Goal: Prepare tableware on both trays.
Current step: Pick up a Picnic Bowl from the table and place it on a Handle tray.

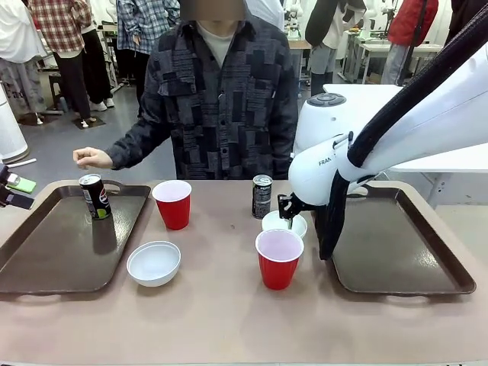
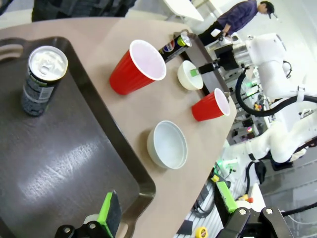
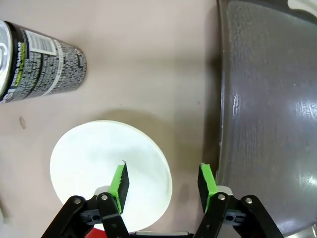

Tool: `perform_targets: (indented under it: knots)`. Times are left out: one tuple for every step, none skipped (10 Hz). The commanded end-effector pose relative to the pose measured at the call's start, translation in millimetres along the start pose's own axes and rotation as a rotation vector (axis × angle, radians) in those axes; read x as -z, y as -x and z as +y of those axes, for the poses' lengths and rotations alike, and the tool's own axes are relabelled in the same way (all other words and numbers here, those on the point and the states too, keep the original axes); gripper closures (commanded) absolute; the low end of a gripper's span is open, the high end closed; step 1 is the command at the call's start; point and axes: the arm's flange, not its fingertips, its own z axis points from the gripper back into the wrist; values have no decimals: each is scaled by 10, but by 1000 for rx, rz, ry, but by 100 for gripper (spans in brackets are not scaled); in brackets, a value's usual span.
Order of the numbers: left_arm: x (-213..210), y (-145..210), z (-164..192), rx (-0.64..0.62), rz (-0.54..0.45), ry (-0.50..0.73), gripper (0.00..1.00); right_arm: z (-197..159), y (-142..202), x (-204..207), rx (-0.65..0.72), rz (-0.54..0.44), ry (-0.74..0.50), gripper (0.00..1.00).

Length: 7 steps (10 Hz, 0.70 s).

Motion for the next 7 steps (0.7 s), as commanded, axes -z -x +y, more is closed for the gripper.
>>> perform_targets:
  knots:
    - [-11, -8, -2, 3, -16, 14, 0, 47, -85, 49, 34, 11, 20, 51]
    - [-11, -8, -2, 3, -16, 14, 0, 30, -88, 70, 35, 18, 21, 40]
    - [-11, -8, -2, 3, -16, 14, 0, 9, -97, 76, 37, 23, 21, 70]
    - [-11, -8, -2, 3, -16, 14, 0, -8, -107, 69, 40, 27, 18, 45]
    - [-11, -8, -2, 3, -16, 14, 0, -21, -108, 65, 42, 29, 16, 88]
    - [-11, -8, -2, 3, -16, 14, 0, -34, -108, 68, 42, 33, 13, 64]
    - [-11, -8, -2, 3, -16, 14, 0, -42, -115, 67, 44, 35, 11, 100]
